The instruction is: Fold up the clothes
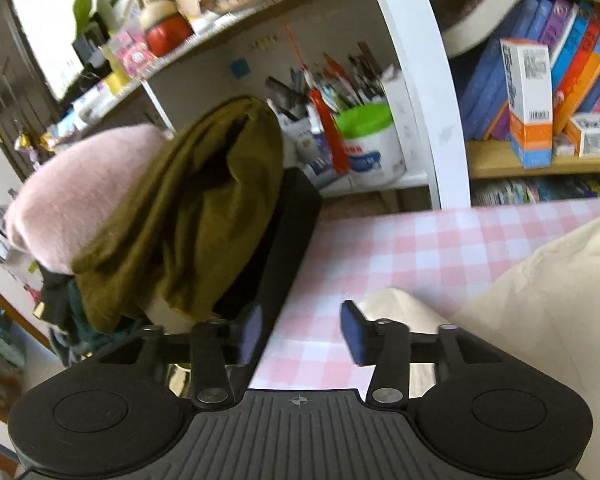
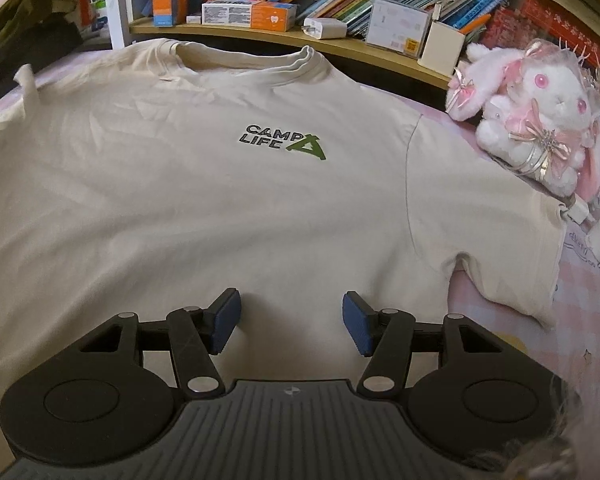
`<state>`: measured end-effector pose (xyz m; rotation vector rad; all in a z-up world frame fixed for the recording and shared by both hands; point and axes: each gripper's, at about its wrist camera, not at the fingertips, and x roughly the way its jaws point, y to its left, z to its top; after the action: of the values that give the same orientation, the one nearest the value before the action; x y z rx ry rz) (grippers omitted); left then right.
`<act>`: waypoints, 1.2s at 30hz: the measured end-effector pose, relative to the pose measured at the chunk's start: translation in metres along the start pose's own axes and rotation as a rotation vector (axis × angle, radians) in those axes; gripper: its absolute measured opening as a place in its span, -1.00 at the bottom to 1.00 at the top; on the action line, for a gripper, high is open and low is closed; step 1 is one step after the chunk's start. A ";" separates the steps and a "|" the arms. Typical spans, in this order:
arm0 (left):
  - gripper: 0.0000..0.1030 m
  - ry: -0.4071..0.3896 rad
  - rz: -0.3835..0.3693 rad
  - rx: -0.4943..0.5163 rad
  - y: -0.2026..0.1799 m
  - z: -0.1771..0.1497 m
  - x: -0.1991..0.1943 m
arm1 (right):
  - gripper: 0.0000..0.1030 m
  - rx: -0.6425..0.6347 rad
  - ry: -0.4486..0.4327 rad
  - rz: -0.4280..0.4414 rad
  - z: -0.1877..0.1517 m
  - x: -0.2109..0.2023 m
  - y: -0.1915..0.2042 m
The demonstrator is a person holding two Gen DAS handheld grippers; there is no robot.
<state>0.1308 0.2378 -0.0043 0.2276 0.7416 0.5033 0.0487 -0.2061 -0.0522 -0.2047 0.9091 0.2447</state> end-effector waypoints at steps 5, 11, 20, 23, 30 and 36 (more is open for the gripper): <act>-0.01 -0.056 -0.085 -0.014 -0.004 0.002 -0.022 | 0.06 -0.003 -0.004 0.002 0.001 0.001 0.000; -0.07 -0.068 -0.438 0.026 -0.063 0.000 -0.048 | 0.06 -0.001 -0.012 0.003 0.002 0.003 0.002; -0.22 -0.002 -0.644 0.117 -0.169 0.013 -0.018 | -0.10 -0.082 -0.033 0.055 0.024 0.011 -0.003; -0.23 0.023 -0.731 0.107 -0.184 0.027 0.004 | -0.10 -0.074 -0.033 0.047 0.039 0.026 -0.017; -0.19 0.107 -0.545 -0.119 -0.199 0.079 0.079 | -0.19 -0.112 -0.021 0.074 0.072 0.060 -0.029; -0.05 0.028 -0.559 -0.053 -0.190 0.074 0.062 | -0.19 -0.117 -0.079 0.024 0.119 0.094 -0.060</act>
<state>0.2888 0.1053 -0.0579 -0.0409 0.7800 -0.0060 0.2109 -0.2191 -0.0518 -0.2905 0.8203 0.3262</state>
